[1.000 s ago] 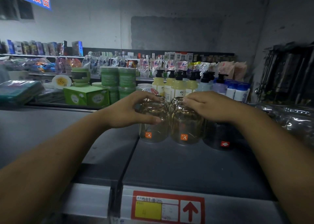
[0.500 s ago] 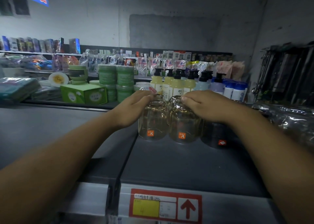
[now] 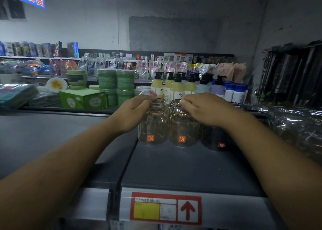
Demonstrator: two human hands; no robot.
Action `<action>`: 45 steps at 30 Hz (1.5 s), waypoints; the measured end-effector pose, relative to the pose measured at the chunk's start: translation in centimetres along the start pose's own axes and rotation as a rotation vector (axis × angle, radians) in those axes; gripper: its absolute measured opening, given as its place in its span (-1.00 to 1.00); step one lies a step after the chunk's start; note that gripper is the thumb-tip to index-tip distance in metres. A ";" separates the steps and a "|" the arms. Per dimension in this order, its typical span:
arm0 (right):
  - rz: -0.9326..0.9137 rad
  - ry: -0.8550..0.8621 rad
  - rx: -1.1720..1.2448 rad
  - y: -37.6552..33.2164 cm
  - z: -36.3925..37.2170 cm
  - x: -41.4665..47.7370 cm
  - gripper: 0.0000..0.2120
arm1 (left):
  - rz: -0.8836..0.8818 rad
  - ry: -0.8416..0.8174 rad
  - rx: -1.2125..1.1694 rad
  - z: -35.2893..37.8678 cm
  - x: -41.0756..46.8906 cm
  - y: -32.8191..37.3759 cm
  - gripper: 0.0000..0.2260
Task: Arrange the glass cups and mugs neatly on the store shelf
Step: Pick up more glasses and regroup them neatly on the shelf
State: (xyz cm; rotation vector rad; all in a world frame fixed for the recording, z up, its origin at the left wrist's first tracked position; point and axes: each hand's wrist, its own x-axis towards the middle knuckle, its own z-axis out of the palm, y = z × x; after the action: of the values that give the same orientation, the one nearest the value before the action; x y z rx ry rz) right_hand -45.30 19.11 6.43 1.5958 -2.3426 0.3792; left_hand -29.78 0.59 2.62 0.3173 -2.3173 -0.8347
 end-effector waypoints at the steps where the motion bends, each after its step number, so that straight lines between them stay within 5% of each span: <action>1: -0.001 0.002 -0.010 0.0 0.0 0.0 -0.61 | 0.005 0.004 0.003 0.0 0.0 0.0 -0.47; 9: 0.008 0.025 -0.025 -0.2 0.0 -0.1 -0.60 | 0.054 0.019 0.105 0.3 0.0 -0.2 -0.63; 15: 0.013 -0.003 0.185 0.4 -2.5 -0.9 -0.65 | 0.204 0.065 0.284 -0.5 0.2 2.6 -0.43; 19: 0.096 -0.006 0.115 4.1 -5.1 -3.1 -0.76 | 0.241 0.017 0.412 0.6 0.8 5.3 -0.51; 23: 0.233 -0.081 -0.053 8.0 -6.6 -5.2 -0.62 | 0.274 -0.021 0.482 4.1 1.5 8.9 -0.58; 28: 0.286 -0.171 -0.122 10.0 -6.4 -6.3 -0.53 | 0.166 -0.202 0.531 7.7 3.2 12.3 -0.46; 32: 0.276 -0.200 -0.144 10.9 -5.8 -5.9 -0.60 | 0.061 -0.289 0.589 9.4 4.2 13.4 -0.55; 45: 0.189 -0.224 -0.119 11.3 -4.9 -5.3 -0.74 | 0.057 -0.240 0.541 10.7 3.9 13.8 -0.67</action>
State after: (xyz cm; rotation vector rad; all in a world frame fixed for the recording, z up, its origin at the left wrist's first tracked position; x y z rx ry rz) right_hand -53.62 29.47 8.39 1.4321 -2.6393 0.0993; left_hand -39.79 14.73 7.05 0.3931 -2.7407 -0.2087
